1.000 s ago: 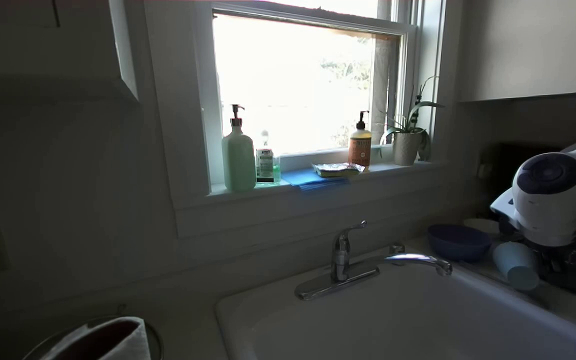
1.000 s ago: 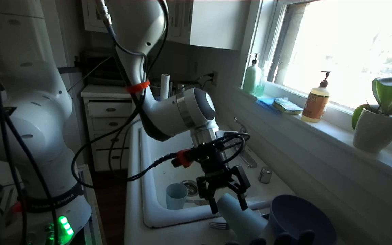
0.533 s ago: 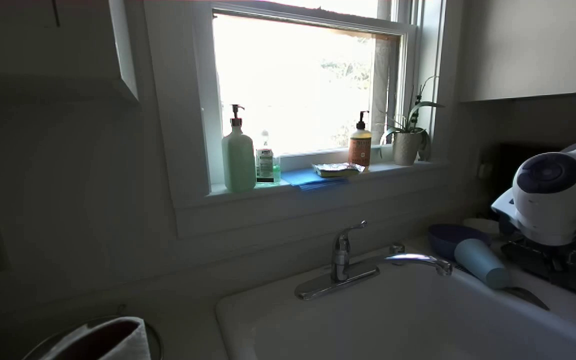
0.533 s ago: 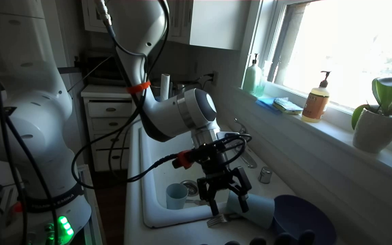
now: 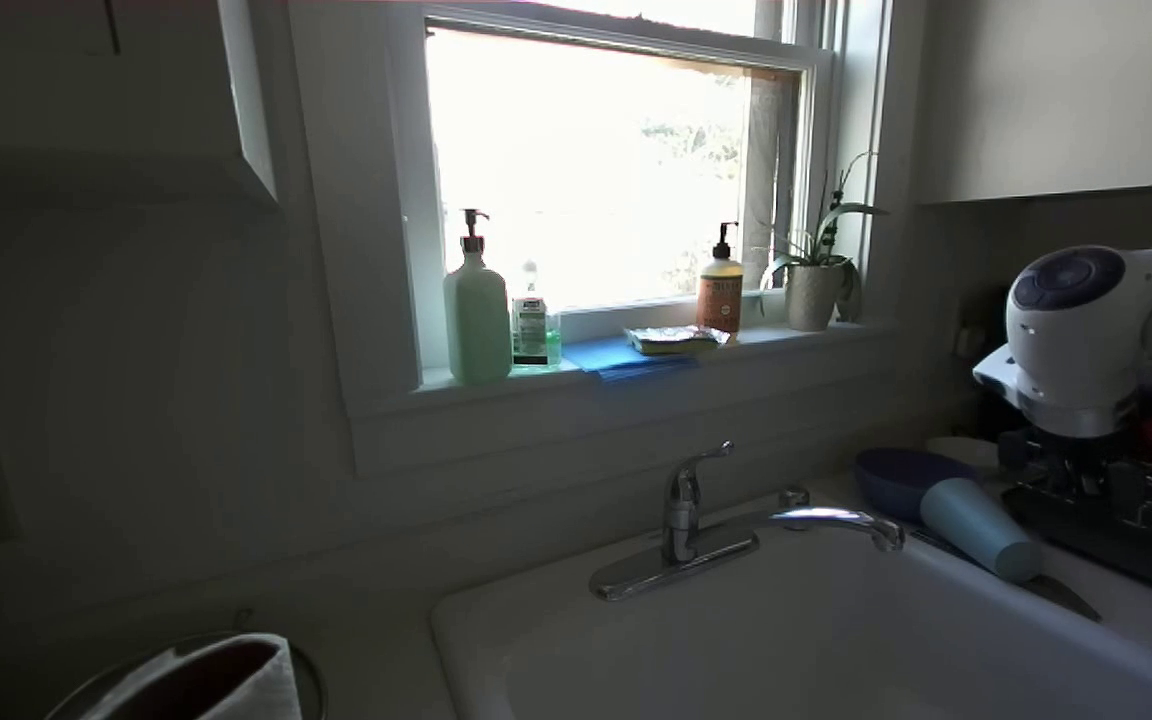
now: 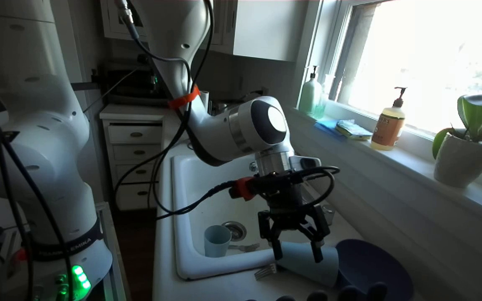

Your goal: Remove the grey cup from the drying rack and put it on the right side of the sink in its upright position

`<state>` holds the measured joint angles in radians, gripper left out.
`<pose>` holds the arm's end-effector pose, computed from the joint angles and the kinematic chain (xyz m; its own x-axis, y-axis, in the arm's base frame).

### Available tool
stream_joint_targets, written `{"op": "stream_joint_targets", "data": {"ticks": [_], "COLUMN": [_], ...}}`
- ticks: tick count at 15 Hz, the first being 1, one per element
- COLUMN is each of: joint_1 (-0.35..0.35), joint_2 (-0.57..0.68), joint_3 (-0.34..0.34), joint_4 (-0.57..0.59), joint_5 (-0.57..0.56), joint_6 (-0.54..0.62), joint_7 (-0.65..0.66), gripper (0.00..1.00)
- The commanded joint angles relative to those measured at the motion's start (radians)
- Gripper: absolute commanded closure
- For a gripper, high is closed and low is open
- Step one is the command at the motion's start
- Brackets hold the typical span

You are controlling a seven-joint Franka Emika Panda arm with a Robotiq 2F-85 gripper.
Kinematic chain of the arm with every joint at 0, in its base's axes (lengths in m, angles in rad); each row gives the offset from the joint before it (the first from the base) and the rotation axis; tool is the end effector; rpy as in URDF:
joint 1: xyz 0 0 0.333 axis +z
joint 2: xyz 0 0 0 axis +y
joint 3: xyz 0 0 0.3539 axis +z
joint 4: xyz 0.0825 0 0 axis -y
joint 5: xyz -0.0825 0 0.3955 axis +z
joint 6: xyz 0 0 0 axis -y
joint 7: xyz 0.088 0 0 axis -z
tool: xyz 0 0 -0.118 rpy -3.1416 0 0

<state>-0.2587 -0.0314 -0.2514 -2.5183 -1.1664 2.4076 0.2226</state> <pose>0.3977 -0.2366 0.3057 0.9682 0.1237 -0.2174 0.2348 -0.7493 0.6193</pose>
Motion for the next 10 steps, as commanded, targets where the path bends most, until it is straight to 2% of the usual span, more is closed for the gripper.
{"op": "stream_joint_targets", "data": {"ticks": [1, 4, 5, 10], "joint_1": [-0.001, -0.003, -0.005, -0.021], "joint_2": [-0.003, -0.004, 0.018, 0.131], "joint_3": [-0.007, -0.013, -0.016, -0.033], "joint_4": [0.017, 0.034, 0.064, 0.208], "joint_5": [0.053, 0.090, 0.135, 0.396], "joint_6": [0.001, 0.004, -0.004, 0.063], "joint_7": [-0.045, -0.074, -0.101, -0.444], "gripper": [0.00, 0.00, 0.00, 0.00]}}
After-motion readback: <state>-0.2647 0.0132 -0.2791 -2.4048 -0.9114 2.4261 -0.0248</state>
